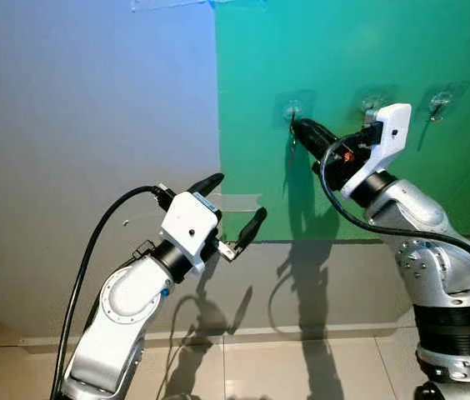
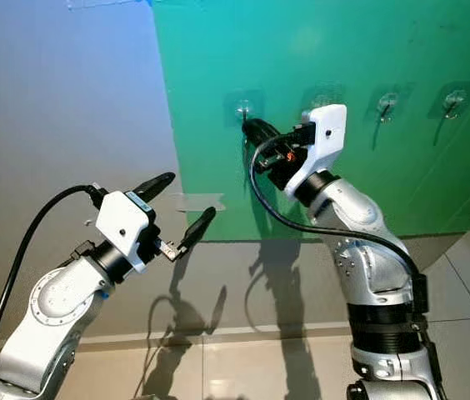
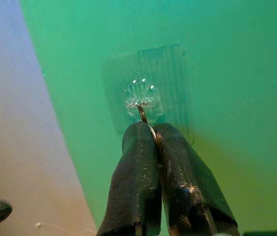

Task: Hang keys on a hook

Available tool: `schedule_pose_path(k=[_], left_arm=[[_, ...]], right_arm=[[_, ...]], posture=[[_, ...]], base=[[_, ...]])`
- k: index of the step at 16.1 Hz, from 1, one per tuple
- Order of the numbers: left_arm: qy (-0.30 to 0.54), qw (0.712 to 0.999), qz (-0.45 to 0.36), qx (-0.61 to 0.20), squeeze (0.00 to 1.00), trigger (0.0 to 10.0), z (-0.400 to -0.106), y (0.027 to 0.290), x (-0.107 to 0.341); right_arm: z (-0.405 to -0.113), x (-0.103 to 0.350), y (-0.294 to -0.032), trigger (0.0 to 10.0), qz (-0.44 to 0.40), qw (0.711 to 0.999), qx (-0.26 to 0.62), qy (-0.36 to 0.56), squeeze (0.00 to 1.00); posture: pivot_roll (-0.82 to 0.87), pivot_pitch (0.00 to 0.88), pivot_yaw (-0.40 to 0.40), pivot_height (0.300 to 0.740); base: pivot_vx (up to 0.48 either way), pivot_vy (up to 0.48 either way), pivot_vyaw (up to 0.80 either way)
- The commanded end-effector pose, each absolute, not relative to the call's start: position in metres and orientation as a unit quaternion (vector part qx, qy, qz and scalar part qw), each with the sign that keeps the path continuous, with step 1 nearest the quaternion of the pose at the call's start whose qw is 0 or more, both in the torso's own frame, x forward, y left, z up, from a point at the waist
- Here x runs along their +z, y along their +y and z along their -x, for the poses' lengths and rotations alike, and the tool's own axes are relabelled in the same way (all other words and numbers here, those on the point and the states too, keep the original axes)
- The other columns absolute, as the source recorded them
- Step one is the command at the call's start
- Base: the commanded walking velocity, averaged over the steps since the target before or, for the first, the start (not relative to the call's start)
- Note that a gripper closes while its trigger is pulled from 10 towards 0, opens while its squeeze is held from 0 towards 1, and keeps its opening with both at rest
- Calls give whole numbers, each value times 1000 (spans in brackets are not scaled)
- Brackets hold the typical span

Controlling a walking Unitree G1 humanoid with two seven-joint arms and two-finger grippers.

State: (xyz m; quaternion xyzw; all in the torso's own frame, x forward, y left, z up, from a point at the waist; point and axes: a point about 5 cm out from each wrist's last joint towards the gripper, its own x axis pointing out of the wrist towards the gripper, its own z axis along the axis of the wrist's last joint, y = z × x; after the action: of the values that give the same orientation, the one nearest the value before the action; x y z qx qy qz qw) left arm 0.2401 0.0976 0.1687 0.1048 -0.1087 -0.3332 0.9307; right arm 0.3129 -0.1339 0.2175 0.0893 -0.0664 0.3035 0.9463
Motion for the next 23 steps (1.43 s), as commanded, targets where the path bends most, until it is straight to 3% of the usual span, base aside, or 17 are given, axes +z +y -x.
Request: schedule_pose_path(k=[1,8,14,15,16,23], left_arm=[[-112,930,-111,-331,0,10000,-242,97,169],[-112,932,-109,-326,0,10000,-242,97,169],[-112,932,-109,-326,0,10000,-242,97,169],[-112,932,-109,-326,0,10000,-242,97,169],[-113,932,-108,-327,0,10000,-242,97,170],[-115,930,-104,-334,0,10000,-242,94,171]], right_arm=[[-317,211,-137,10000,-81,954,285,-52,0],[-326,210,-121,10000,-67,953,289,-65,0],[-327,202,-122,10000,-52,956,284,-52,0],[-327,202,-122,10000,-52,956,284,-52,573],[-327,202,-123,10000,-54,956,282,-53,1000],[-327,205,-127,10000,-44,956,286,-57,1000]], posture=[[-41,0,17,740],[-36,0,4,740],[-36,0,5,740],[-36,0,5,740],[-38,0,8,740],[-43,0,11,740]], base=[[0,0,0],[0,0,0],[0,0,0],[0,0,0],[0,0,0],[0,0,0]])
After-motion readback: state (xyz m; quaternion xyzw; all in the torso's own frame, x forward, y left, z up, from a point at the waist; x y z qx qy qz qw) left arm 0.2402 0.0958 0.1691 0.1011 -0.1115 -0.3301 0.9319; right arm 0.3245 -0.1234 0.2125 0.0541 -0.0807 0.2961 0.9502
